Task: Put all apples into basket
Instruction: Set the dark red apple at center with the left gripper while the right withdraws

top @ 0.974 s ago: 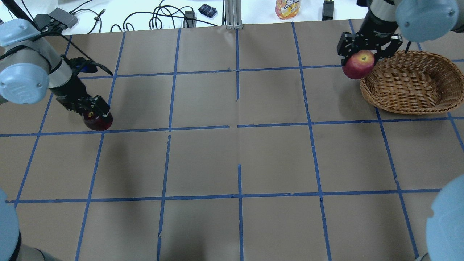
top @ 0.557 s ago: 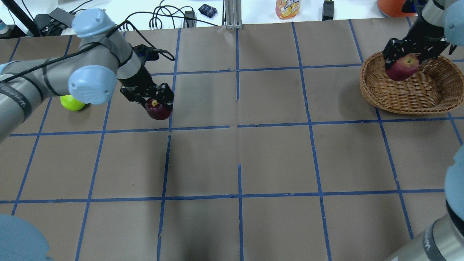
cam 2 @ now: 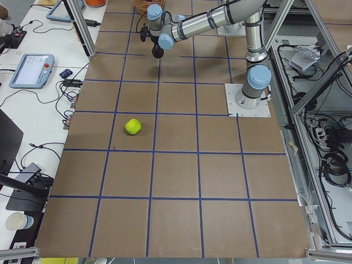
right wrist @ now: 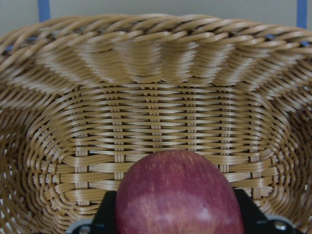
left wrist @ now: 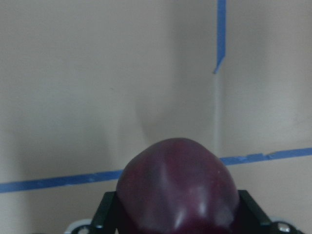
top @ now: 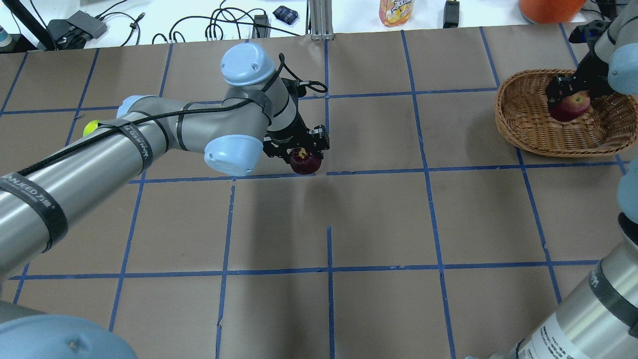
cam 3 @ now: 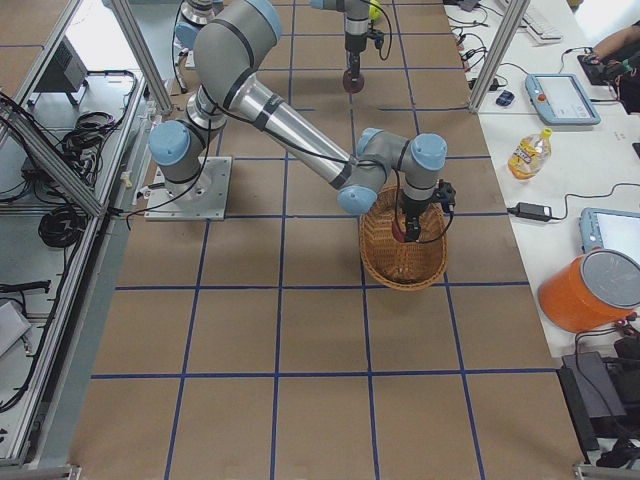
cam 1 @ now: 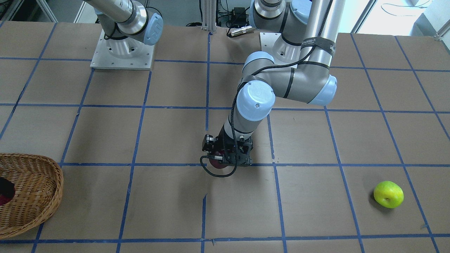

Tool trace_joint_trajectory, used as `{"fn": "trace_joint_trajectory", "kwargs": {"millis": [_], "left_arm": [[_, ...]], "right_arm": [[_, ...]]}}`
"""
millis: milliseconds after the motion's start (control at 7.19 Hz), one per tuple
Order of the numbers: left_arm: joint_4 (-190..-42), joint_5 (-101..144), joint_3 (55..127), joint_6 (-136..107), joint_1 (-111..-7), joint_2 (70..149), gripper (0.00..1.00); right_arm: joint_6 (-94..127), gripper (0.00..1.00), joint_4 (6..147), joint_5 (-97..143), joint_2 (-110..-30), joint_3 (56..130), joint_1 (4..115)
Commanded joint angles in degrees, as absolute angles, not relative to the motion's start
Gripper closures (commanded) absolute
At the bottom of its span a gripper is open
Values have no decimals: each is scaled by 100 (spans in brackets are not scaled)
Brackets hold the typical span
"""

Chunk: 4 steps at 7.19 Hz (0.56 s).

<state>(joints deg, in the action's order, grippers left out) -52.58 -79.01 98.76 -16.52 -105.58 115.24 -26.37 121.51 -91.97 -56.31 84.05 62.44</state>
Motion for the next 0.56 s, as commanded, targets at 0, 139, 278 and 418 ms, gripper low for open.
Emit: {"fn": "trace_joint_trajectory", "kwargs": {"millis": [0, 139, 278, 418], "left_arm": [[-4625, -7910, 9879, -2170, -10863, 11846, 88], [-4632, -7919, 9896, -2180, -10924, 11978, 35], [-4606, -7928, 9827, -2293, -11012, 12014, 0], [-4658, -7902, 9765, -2259, -10960, 11902, 0]], "right_arm": [[-2602, 100, 12164, -9184, -5449, 8499, 6231], [-2628, 96, 12147, -9202, -5449, 8499, 6231], [-2671, 40, 12146, -9150, -5441, 8499, 6231], [-2611, 0, 12103, -9158, -5467, 8473, 6231]]}}
